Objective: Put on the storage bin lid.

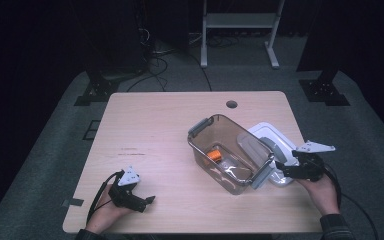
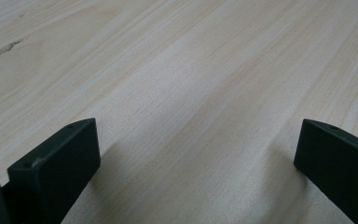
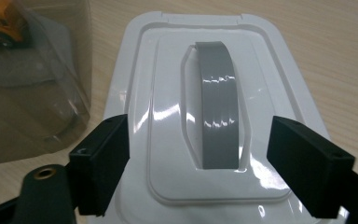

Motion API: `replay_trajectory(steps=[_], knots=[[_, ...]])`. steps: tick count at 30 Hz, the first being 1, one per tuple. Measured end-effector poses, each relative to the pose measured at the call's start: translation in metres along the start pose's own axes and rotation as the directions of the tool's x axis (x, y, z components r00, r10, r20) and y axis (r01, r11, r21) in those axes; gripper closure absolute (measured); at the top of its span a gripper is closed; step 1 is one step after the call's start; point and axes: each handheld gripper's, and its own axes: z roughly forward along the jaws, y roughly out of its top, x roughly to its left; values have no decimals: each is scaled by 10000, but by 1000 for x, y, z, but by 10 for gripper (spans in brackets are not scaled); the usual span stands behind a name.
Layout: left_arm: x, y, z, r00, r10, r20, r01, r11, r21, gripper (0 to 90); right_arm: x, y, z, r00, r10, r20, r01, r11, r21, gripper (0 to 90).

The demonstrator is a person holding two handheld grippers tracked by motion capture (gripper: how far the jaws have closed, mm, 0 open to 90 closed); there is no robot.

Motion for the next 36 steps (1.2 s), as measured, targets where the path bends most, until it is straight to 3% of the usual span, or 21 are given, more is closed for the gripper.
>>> replay_trajectory(steps=[13,20,25,36], knots=[[0,0,0,10000,34,14,-34,10000,25,0,-14,2,19,9996,270,-54,-269,9994,216,265],[0,0,0,10000,26,15,-26,10000,30,0,-20,8,27,9991,364,-234,-364,9993,-10,353],[0,0,0,10000,27,18,-27,10000,31,0,-21,8,35,9980,357,-523,-347,9992,206,418],[1,0,0,10000,33,23,-33,10000,22,0,-21,5,42,9976,241,-656,-206,9983,539,553]])
